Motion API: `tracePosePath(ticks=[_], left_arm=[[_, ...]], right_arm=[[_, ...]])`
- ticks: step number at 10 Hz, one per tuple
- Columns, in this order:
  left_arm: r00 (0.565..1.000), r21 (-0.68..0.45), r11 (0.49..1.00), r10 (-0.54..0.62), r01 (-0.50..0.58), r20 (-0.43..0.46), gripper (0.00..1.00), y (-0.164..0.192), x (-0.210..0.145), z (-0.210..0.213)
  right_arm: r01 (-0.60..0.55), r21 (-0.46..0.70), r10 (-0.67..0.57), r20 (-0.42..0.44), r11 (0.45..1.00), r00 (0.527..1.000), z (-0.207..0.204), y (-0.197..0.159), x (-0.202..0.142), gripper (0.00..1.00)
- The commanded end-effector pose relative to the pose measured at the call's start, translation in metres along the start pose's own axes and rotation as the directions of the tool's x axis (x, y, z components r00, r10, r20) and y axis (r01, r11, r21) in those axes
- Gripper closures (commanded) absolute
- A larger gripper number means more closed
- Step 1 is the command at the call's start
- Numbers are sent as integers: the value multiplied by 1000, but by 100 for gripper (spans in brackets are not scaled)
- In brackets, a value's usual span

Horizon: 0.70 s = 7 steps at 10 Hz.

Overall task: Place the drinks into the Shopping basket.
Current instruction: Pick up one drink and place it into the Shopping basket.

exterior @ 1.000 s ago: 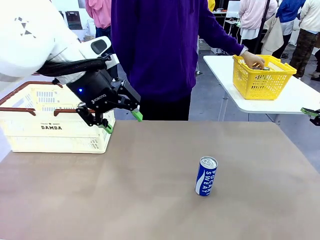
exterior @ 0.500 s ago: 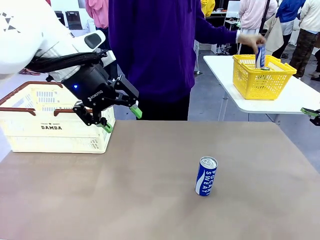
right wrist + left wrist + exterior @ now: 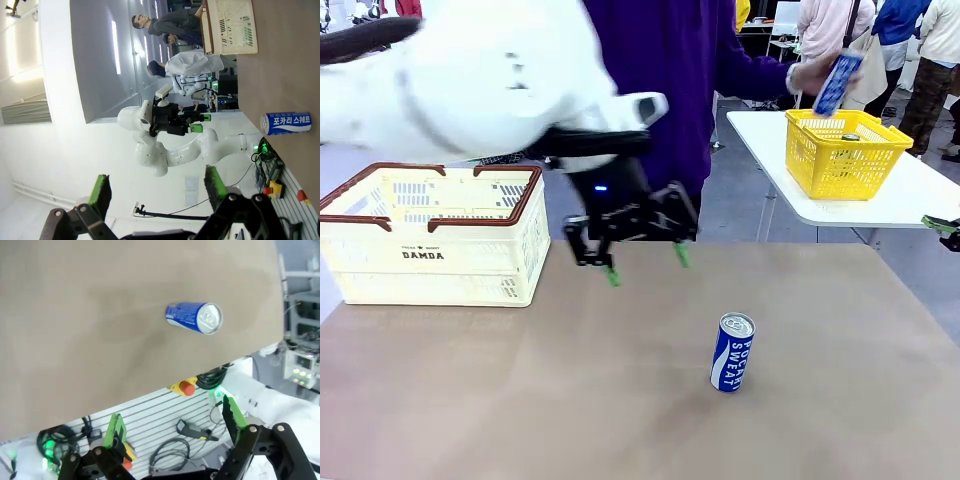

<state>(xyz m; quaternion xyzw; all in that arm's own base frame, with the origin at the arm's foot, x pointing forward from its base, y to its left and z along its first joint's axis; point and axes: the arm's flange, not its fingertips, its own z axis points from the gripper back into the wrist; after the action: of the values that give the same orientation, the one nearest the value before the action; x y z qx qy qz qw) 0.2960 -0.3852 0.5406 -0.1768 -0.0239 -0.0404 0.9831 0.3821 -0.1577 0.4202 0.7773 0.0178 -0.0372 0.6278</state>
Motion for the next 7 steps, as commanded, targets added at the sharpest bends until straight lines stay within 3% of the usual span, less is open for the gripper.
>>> tracePosePath(ticks=[1, 2, 4, 6, 7], left_arm=[[999, 107, 994, -25, 27, -25, 0, -40, 27, -10], [997, 130, 989, -58, 65, -55, 0, -53, 32, -20], [952, -35, 960, -279, 277, -121, 0, 1, 48, 40], [925, -157, 914, -381, 375, -8, 0, 117, 39, 164], [939, -206, 917, -336, 343, 68, 0, 170, 19, 208]], right_arm=[[14, 14, -14, 7, 1000, 1000, 2, 6, 0, 0], [14, 14, -14, 7, 1000, 1000, 2, 6, 0, 0], [14, 14, -14, 7, 1000, 1000, 2, 6, 0, 0], [14, 14, -14, 7, 1000, 1000, 2, 6, 0, 0], [14, 14, -14, 7, 1000, 1000, 2, 6, 0, 0]])
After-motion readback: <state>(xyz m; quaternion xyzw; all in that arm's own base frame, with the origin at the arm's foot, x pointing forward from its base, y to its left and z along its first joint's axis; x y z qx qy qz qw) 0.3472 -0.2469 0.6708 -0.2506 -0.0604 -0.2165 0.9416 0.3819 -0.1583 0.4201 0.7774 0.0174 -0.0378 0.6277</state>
